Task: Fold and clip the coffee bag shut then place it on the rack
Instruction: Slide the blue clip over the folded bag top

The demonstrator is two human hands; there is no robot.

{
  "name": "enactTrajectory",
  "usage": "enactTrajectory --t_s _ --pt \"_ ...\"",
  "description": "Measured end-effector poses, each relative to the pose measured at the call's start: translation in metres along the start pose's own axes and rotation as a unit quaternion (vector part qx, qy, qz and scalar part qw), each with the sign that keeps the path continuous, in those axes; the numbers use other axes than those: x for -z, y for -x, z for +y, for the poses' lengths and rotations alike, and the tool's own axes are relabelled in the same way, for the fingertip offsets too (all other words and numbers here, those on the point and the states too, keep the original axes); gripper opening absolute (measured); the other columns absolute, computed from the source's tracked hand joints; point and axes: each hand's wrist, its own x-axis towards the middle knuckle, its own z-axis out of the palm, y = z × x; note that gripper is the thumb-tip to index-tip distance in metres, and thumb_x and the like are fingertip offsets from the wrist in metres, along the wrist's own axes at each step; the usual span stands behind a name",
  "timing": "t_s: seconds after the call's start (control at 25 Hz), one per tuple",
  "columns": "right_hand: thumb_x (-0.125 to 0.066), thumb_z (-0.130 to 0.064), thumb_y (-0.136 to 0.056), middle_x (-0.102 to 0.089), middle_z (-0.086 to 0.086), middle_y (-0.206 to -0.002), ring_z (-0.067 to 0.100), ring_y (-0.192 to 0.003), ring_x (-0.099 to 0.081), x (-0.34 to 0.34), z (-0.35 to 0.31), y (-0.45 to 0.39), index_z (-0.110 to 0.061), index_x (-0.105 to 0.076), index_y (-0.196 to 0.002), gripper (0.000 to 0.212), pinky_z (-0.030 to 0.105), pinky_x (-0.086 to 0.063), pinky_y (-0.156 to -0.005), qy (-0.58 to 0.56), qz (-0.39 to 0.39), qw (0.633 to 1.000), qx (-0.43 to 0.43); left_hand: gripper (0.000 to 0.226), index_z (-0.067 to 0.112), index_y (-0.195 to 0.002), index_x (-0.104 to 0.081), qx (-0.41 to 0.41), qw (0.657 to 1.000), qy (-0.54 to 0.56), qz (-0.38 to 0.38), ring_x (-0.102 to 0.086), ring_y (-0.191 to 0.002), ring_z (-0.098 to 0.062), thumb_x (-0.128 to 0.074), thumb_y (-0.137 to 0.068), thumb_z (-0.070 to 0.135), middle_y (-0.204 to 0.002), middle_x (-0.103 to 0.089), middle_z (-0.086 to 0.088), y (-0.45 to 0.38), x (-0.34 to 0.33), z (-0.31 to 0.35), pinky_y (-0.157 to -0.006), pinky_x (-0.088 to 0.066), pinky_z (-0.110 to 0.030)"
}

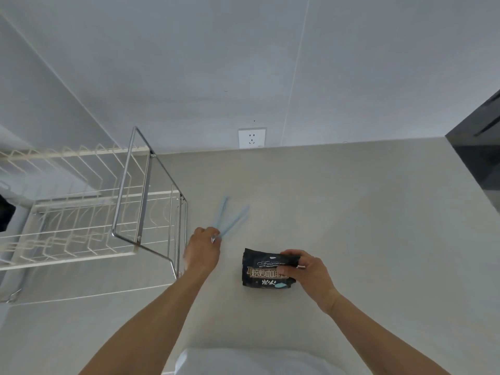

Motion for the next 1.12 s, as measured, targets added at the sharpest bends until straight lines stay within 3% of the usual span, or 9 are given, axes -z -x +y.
enactTrajectory --t_s 0.16,0.28,0.4,0.56,0.8,0.92,1.04,1.12 --pt "-0.080 -0.009 -0.074 -0.077 -0.006 -0.089 0.010 -0.079 -0.071 -0.002 0.005 0.005 -0.020 -0.077 -0.094 0.022 0.013 -0.053 -0.060 -0.058 0.002 0.998 -0.007 0.011 0.027 -0.099 -0.070 -0.006 0.976 0.207 0.062 -0.063 -0.080 -0.003 -0.066 -0.090 0.023 -0.099 -0.068 0.002 0.038 0.018 0.000 -0.062 -0.045 -0.009" --pt "-0.079 -0.009 -0.076 -0.075 -0.003 -0.097 0.007 -0.079 -0.072 -0.005 0.008 0.007 -0.016 -0.078 -0.093 0.019 0.012 -0.054 -0.060 -0.089 0.010 0.996 -0.007 0.020 0.041 -0.090 -0.070 -0.037 0.956 0.288 0.041 -0.064 -0.081 0.002 -0.071 -0.086 0.022 -0.094 -0.070 0.011 0.064 0.034 0.003 -0.064 -0.048 -0.005" --pt "-0.079 -0.008 -0.076 -0.073 0.001 -0.104 0.004 -0.078 -0.072 -0.006 0.008 0.006 -0.014 -0.079 -0.089 0.015 0.012 -0.054 -0.061 -0.095 0.009 0.995 -0.001 0.022 0.042 -0.091 -0.072 -0.100 0.954 0.281 -0.001 -0.066 -0.083 -0.005 -0.073 -0.084 0.021 -0.096 -0.068 0.019 0.080 0.043 0.005 -0.067 -0.050 -0.010" --pt "-0.080 -0.010 -0.075 -0.072 0.002 -0.108 0.005 -0.083 -0.071 -0.004 0.010 0.005 -0.015 -0.080 -0.089 0.014 0.011 -0.054 -0.063 -0.081 0.004 0.997 0.004 0.023 0.037 -0.091 -0.074 -0.152 0.955 0.252 -0.030 -0.065 -0.081 -0.011 -0.074 -0.083 0.016 -0.095 -0.067 0.014 0.088 0.043 0.009 -0.067 -0.052 -0.018" --pt "-0.081 -0.012 -0.075 -0.073 -0.001 -0.107 0.003 -0.082 -0.070 -0.003 0.011 0.004 -0.021 -0.081 -0.083 0.013 0.009 -0.053 -0.063 -0.061 0.009 0.998 0.013 0.018 0.035 -0.086 -0.074 -0.134 0.955 0.259 -0.063 -0.064 -0.078 -0.006 -0.074 -0.082 0.018 -0.094 -0.069 0.020 0.083 0.041 0.022 -0.068 -0.047 -0.010" --pt "-0.078 -0.004 -0.077 -0.072 -0.002 -0.104 -0.001 -0.082 -0.069 -0.003 0.009 0.005 -0.030 -0.079 -0.081 0.027 0.010 -0.054 -0.065 -0.055 0.001 0.998 0.021 0.015 0.035 -0.084 -0.072 -0.099 0.956 0.264 -0.077 -0.065 -0.079 -0.003 -0.074 -0.083 0.021 -0.091 -0.071 0.022 0.079 0.039 0.026 -0.069 -0.047 -0.009" --pt "-0.072 0.004 -0.080 -0.071 -0.005 -0.098 -0.009 -0.074 -0.068 -0.003 0.009 0.005 -0.037 -0.074 -0.078 0.041 0.006 -0.051 -0.061 -0.023 0.002 0.999 0.027 0.017 0.030 -0.082 -0.073 -0.059 0.945 0.308 -0.091 -0.068 -0.083 -0.008 -0.076 -0.080 0.013 -0.088 -0.074 0.012 0.077 0.032 0.029 -0.073 -0.051 -0.016" --pt "-0.071 0.003 -0.081 -0.071 -0.003 -0.094 -0.010 -0.069 -0.067 -0.003 0.010 0.004 -0.037 -0.073 -0.080 0.040 0.005 -0.049 -0.058 -0.006 0.004 1.000 0.024 0.021 0.028 -0.081 -0.074 -0.032 0.932 0.348 -0.096 -0.069 -0.087 -0.011 -0.077 -0.078 0.008 -0.088 -0.076 0.009 0.077 0.028 0.031 -0.072 -0.054 -0.018"
